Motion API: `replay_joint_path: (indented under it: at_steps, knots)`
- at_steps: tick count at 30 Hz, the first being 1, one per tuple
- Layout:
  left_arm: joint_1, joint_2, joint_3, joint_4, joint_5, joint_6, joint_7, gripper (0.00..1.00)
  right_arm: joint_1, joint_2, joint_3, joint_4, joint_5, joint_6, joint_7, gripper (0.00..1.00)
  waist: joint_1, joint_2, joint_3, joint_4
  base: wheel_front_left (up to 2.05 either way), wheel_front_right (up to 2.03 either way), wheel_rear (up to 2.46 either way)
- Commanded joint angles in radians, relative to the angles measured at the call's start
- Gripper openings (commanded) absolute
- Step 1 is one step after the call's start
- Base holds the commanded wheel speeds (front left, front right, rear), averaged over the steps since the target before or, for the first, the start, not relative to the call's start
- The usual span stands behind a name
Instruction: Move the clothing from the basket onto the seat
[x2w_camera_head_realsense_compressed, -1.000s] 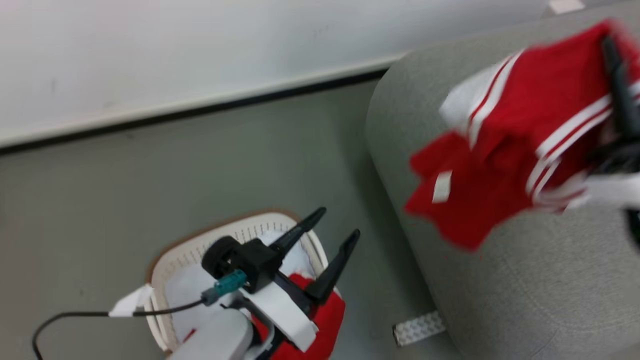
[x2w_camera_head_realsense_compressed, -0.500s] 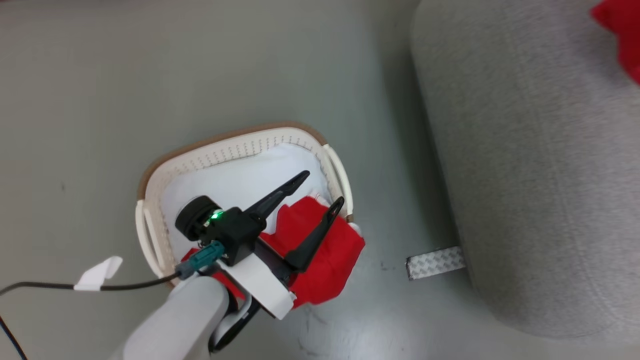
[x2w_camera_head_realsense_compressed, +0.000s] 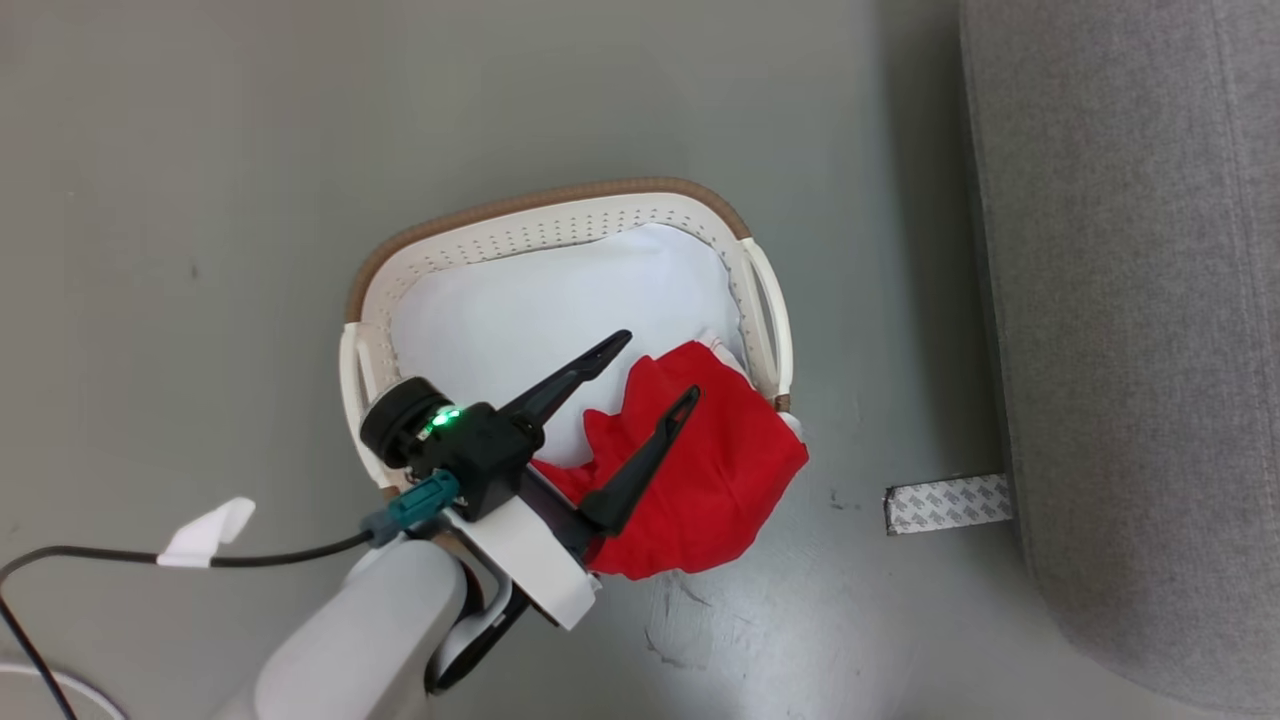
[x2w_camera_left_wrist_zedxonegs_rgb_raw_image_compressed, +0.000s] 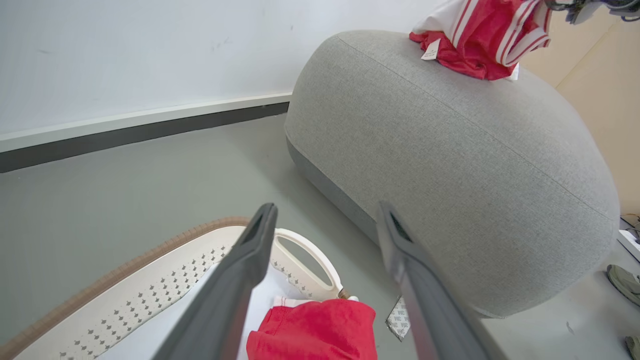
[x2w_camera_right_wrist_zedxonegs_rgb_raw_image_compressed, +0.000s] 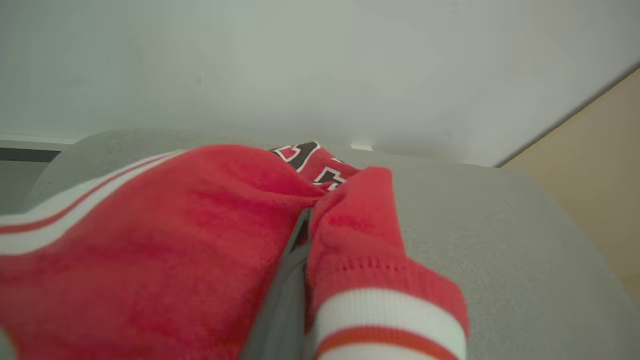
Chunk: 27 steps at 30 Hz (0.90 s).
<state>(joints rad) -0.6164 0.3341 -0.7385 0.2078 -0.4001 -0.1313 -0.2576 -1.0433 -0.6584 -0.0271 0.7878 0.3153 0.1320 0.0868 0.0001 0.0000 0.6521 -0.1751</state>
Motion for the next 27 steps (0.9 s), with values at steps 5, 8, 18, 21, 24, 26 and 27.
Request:
replay_joint_path:
  at_steps: [5, 8, 18, 21, 24, 26, 27]
  knots:
    - [0.004, 0.004, 0.016, 0.024, -0.02, 0.006, -0.005, 1.0, 0.035, 0.026, 0.084, 0.05, 0.013, -0.003, 0.064, 1.0, -0.0001, 0.0, -0.012, 0.005, 0.0, 0.0, 0.0]
    - [0.012, 0.003, 0.029, 0.034, -0.028, 0.01, -0.007, 1.0, 0.035, 0.032, 0.139, 0.047, 0.041, -0.003, 0.102, 1.0, -0.0001, 0.0, -0.03, -0.005, 0.0, 0.0, 0.0]
    - [0.073, -0.041, 0.04, 0.084, -0.034, 0.009, -0.007, 1.0, 0.14, 0.011, 0.335, 0.016, 0.24, -0.003, 0.332, 1.0, -0.0001, 0.0, -0.217, -0.044, 0.0, 0.0, 0.0]
    - [0.094, -0.054, 0.047, 0.093, -0.038, 0.01, -0.007, 1.0, 0.17, -0.017, 0.372, -0.02, 0.277, -0.003, 0.374, 1.0, -0.0001, 0.0, -0.265, -0.05, 0.0, 0.0, 0.0]
    - [0.127, -0.069, 0.066, 0.105, -0.042, 0.014, -0.007, 1.0, 0.233, -0.056, 0.422, -0.083, 0.321, -0.003, 0.418, 1.0, -0.0001, 0.0, -0.337, -0.06, 0.0, 0.0, 0.0]
    - [0.15, -0.08, 0.08, 0.113, -0.045, 0.016, -0.007, 1.0, 0.263, -0.087, 0.45, -0.14, 0.346, -0.003, 0.433, 1.0, -0.0001, 0.0, -0.386, -0.064, 0.0, 0.0, 0.0]
    - [0.163, -0.085, 0.087, 0.117, -0.046, 0.018, -0.007, 1.0, 0.275, -0.104, 0.464, -0.178, 0.353, -0.003, 0.436, 1.0, -0.0001, 0.0, -0.409, -0.065, 0.0, 0.0, 0.0]
